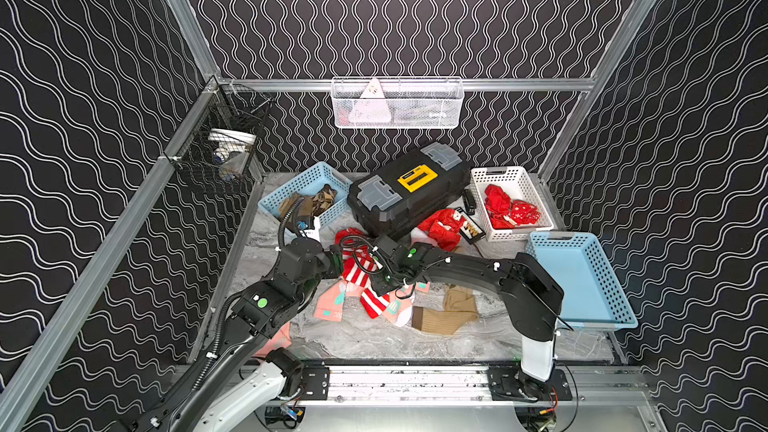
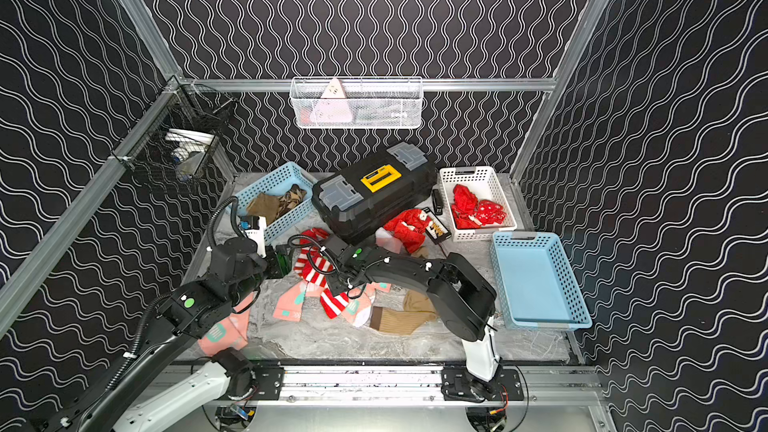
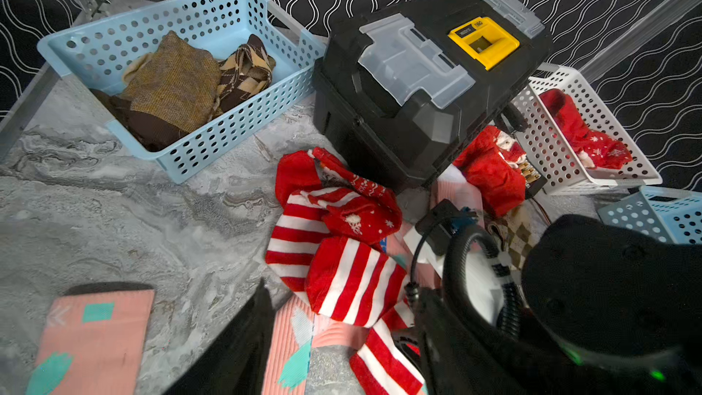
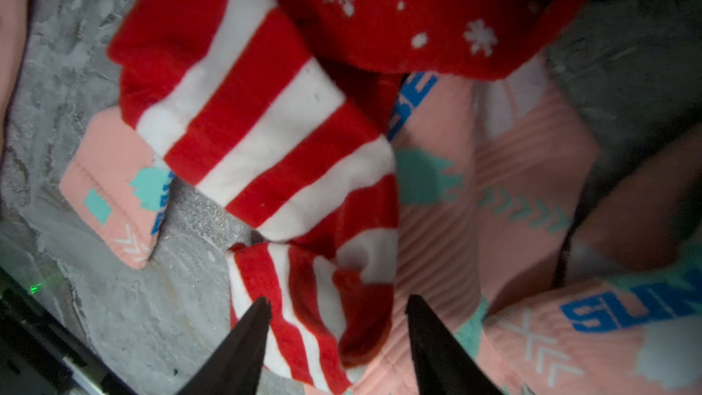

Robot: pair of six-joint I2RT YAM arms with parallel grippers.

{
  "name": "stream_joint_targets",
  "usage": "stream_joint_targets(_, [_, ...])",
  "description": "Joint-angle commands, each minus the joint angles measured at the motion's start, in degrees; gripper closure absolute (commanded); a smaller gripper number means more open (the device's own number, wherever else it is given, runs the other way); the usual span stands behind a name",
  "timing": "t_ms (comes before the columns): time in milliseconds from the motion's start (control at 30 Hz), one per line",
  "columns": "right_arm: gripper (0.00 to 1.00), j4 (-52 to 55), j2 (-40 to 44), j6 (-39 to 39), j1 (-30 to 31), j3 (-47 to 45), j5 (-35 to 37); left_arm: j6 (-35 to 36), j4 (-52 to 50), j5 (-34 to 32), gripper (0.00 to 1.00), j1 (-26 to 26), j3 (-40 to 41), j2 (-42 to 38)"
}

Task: Sort the socks into the basket by color
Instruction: Pick up the sock at the center of the board.

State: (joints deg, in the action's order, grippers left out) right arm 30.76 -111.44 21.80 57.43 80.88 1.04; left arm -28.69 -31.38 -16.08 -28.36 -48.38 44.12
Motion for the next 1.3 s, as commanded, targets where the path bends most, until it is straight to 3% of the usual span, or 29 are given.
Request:
stream_joint_targets(0, [0.69, 1.2, -0.9, -0.2, 0.3, 1.1, 1.0, -1.0, 0.4, 1.7, 0.36, 0.0, 0.0, -0.3])
stream_joint_targets(133, [0.98, 1.6, 1.6, 0.0, 0.4, 0.2, 2.1, -1.3, 0.1, 2.0, 0.36, 0.0, -0.7, -0.1])
stream_joint_targets(167, [1.0, 2.0, 2.3, 0.0, 0.4, 0.1, 2.4, -1.4, 0.2, 2.3, 0.36, -0.1, -0.9, 0.0])
stream_joint_targets(467, [1.0, 5.1, 14.0, 1.5, 0.5, -3.4, 2.8, -1.3, 0.7, 3.0, 0.37, -0.2, -1.8, 1.5])
stream_joint_targets(700, [1.0, 11.4, 23.7, 1.7, -1.1, -1.7, 11.9, -1.3, 2.7, 4.8, 0.37, -0.1, -1.8, 4.5])
stream_joint_targets(867, [1.0, 13.5, 27.6, 1.1, -8.8, 0.9, 15.2, -1.2, 4.1, 6.2, 0.37, -0.7, -1.8, 7.1])
stream_joint_targets(1000, [1.0, 12.3, 28.5, -0.5, -19.8, 2.9, 14.8, -1.2, 5.3, 6.7, 0.37, -1.5, -1.2, 8.4])
stream_joint_targets(1267, [1.0, 7.1, 21.9, -5.1, -37.5, 10.4, 13.8, -1.8, 6.7, 8.1, 0.37, -3.5, -0.3, 10.2])
